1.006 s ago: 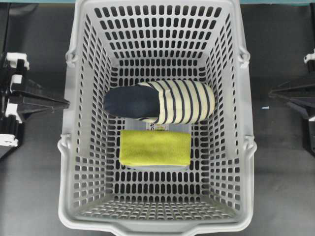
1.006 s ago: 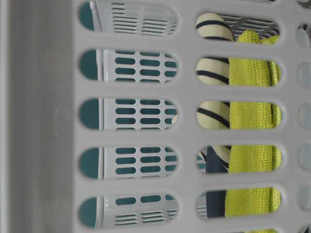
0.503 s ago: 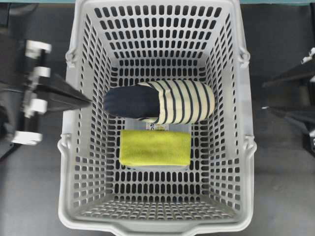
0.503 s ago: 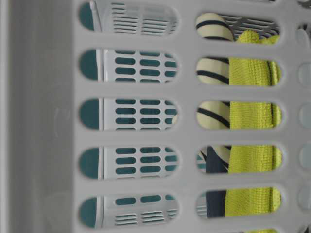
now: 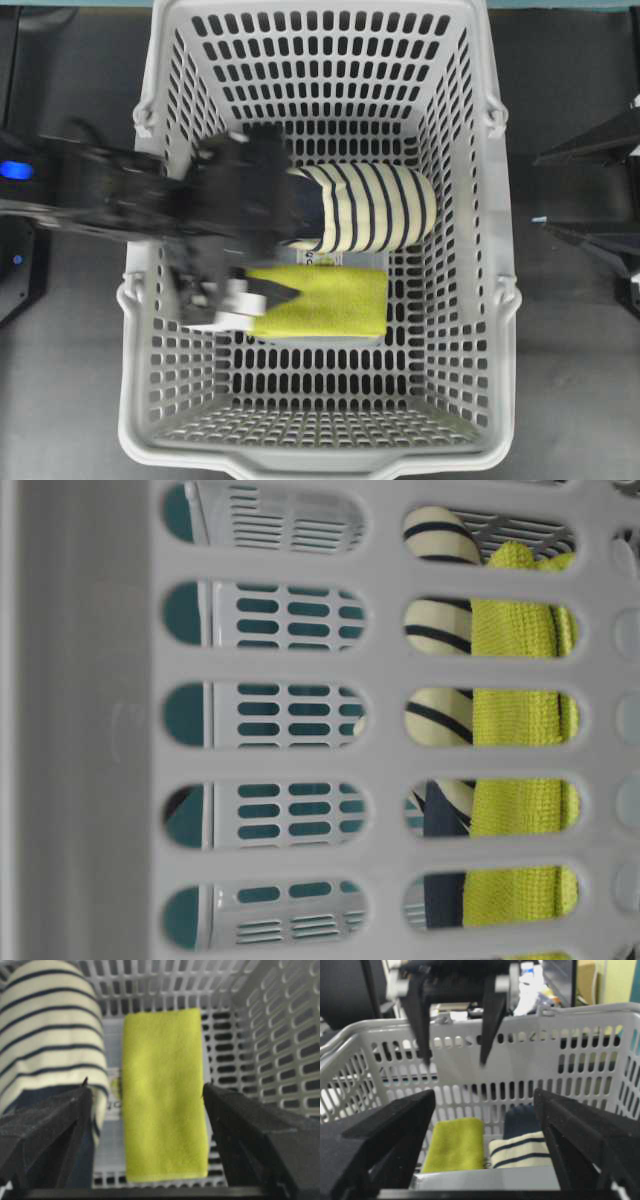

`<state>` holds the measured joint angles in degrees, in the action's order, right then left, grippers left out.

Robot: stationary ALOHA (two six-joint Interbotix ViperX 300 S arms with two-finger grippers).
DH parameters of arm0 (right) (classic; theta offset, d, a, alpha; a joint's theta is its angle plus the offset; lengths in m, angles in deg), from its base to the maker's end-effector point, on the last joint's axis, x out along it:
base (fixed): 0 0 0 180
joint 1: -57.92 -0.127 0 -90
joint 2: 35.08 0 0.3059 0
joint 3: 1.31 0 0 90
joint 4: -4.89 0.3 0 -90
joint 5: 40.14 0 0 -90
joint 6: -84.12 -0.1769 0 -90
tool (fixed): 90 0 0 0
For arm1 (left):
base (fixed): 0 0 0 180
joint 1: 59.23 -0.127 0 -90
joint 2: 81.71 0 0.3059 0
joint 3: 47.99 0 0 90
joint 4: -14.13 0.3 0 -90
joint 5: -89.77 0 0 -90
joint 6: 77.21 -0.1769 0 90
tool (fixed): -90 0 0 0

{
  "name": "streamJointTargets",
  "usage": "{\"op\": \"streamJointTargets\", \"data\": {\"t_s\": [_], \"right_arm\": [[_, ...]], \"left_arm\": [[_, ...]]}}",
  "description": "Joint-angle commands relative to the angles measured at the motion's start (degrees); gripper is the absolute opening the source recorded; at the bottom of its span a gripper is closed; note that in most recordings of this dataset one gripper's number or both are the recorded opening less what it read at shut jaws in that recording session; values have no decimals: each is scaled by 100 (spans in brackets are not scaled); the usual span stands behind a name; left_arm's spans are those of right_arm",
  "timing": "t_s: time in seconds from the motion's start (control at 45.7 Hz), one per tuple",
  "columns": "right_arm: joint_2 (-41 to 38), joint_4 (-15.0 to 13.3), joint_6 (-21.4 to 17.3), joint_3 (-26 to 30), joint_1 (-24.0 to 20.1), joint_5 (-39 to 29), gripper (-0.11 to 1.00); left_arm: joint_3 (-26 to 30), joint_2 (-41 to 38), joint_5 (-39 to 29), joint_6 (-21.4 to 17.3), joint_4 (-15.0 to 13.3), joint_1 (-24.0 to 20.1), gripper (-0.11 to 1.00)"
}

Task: Pick up the yellow cloth from the shopping basket with the left arm.
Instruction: 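Move the left gripper into the basket down onto the yellow cloth, then close the left gripper on the middle of the yellow cloth, then lift the yellow cloth upward out of the basket with the left gripper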

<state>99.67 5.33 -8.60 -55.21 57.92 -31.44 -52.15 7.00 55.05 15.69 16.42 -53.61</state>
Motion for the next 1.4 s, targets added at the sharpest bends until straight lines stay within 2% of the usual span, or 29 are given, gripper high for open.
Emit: {"op": "streamJointTargets", "data": {"t_s": [0.0,0.153,0.328,0.918,1.028,1.181,1.246,1.378], "right_arm": [[-18,18,9,141,35,44,76],[18,18,18,149,62,35,76],[35,26,18,149,70,35,75],[26,18,18,132,79,26,75],[26,18,18,132,79,26,75],[44,18,35,123,79,26,75],[44,18,35,123,79,26,75],[44,26,35,123,79,26,75]], "left_arm": [[615,-519,-422,-18,26,79,85],[1090,-1222,-1037,-9,18,123,85],[1318,-1731,-1310,-18,26,149,85],[571,-2171,-1336,-9,18,79,82],[536,-2145,-1336,-70,26,79,70],[545,-2101,-1336,-79,26,97,33],[580,-2039,-1345,-88,26,88,21],[686,-1828,-1345,-97,26,53,20]]}}
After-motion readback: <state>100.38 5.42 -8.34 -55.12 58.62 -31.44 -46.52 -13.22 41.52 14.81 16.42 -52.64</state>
